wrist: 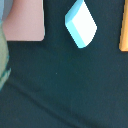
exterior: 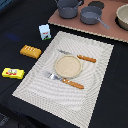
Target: Place the bread, butter, and milk from the table onto the serving area.
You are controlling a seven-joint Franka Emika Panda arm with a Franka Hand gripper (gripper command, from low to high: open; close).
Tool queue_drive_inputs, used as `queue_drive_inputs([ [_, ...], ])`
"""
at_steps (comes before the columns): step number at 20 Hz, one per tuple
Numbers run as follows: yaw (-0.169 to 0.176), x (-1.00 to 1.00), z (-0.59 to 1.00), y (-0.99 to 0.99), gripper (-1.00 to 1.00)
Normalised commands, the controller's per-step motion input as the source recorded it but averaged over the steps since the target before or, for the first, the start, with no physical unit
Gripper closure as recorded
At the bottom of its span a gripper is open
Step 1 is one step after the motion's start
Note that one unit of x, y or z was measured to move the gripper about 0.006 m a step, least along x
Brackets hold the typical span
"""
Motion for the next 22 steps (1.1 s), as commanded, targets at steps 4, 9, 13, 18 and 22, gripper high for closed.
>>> queue_drive_inputs([
  [4, 0.0, 0.0, -1.0, -0.8, -1.0],
  [9, 0.0, 0.0, -0.8, -0.72, -1.0],
  [13, 0.0, -0.04, -0.59, -0.69, -1.0],
  [18, 0.0, -0.2, -0.58, -0.77, -1.0],
  [22, 0.0, -0.35, -0.6, -0.67, -1.0],
])
